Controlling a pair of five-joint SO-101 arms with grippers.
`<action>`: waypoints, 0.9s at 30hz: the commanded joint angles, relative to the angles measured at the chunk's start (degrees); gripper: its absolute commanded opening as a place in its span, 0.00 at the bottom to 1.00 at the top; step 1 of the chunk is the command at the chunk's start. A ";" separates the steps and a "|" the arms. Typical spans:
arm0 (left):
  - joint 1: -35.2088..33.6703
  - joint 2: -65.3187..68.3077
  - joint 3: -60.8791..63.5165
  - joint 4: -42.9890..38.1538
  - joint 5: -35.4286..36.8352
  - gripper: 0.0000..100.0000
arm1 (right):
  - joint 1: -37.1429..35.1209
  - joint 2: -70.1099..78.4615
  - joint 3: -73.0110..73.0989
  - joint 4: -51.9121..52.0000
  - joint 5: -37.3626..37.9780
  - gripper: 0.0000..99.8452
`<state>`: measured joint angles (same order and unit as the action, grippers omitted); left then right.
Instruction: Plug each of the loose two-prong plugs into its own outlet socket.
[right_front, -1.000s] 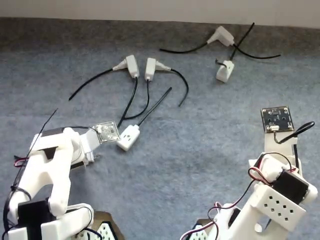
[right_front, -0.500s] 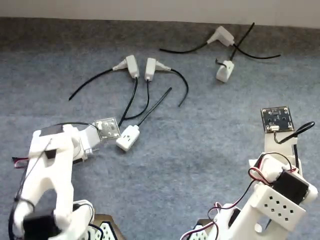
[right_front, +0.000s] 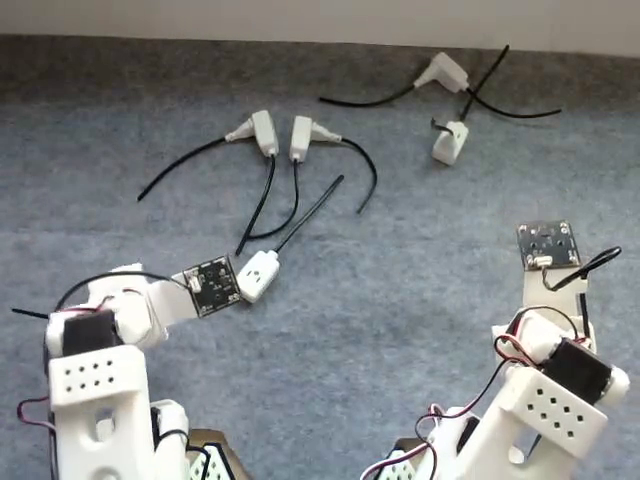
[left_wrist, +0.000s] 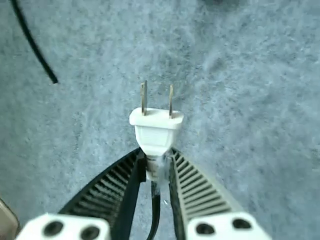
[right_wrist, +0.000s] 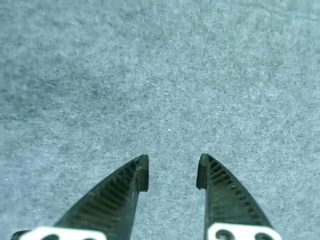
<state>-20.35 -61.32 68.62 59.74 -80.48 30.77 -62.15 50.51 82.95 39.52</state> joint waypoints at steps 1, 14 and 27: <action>-1.10 -1.63 8.57 -19.08 -28.13 0.01 | -1.45 -0.40 4.35 -4.62 0.53 0.17; 2.42 0.75 5.76 -29.54 16.00 0.01 | -12.35 -0.40 11.21 -9.19 -16.62 0.17; 8.13 0.57 1.27 -15.21 49.67 0.01 | -24.22 -0.40 20.00 -18.68 -28.92 0.17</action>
<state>-14.73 -60.53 71.96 39.34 -28.88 7.82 -62.33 67.65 69.05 11.38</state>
